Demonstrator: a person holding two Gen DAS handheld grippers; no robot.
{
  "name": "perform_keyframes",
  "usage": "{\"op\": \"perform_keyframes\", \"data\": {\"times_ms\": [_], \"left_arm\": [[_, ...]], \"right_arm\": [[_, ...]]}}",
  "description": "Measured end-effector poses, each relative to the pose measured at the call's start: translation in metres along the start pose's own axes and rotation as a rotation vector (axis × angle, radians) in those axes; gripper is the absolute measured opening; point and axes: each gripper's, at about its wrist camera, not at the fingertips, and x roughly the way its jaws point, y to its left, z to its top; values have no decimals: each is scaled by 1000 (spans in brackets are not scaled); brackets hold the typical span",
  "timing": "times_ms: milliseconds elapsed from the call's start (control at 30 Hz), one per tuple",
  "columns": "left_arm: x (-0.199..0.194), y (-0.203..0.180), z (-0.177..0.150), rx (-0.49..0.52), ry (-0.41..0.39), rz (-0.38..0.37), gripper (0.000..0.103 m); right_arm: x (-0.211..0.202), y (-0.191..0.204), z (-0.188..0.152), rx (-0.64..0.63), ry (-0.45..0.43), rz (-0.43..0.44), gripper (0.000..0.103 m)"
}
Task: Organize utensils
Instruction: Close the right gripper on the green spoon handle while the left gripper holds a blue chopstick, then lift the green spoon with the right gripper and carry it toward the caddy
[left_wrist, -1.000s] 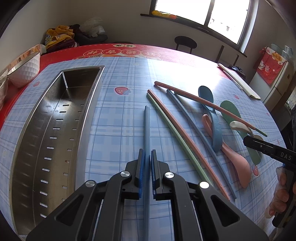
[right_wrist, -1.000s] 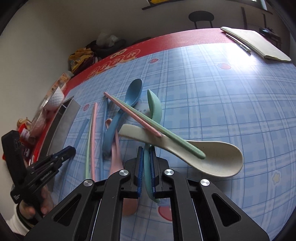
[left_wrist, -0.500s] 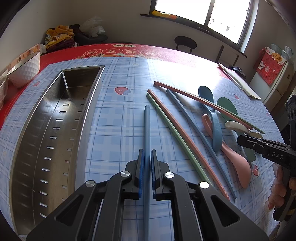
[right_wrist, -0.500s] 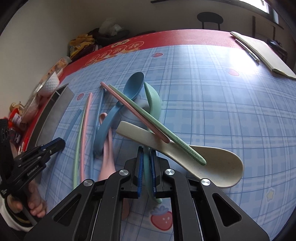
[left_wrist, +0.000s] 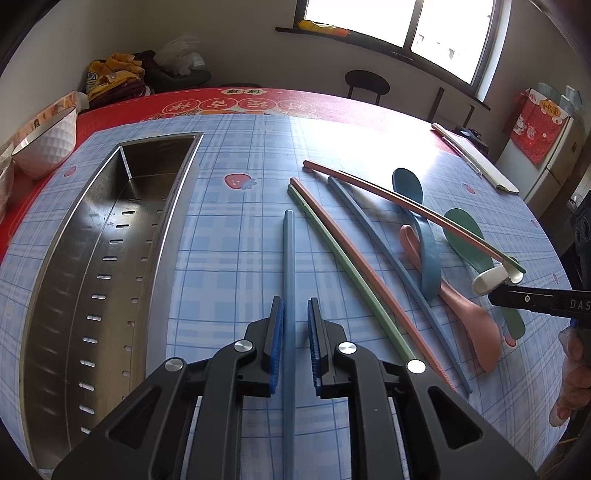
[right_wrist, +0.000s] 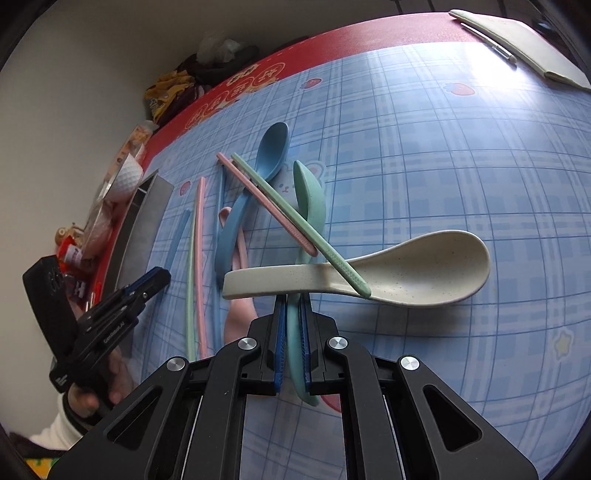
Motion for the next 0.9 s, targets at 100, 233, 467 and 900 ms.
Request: {"op": "perform_keyframes", "data": {"times_ms": [100, 233, 467, 900], "left_arm": [[0, -5, 0, 26, 2, 18, 17], [1, -6, 1, 26, 2, 32, 7], [0, -3, 2, 30, 28, -33, 6], [-27, 1, 2, 1, 54, -103, 6]], "right_arm": [[-1, -5, -4, 15, -9, 11, 7], [1, -8, -8, 52, -3, 59, 7], [-3, -20, -15, 224, -38, 240, 7], [6, -8, -35, 292, 2, 361, 7]]}}
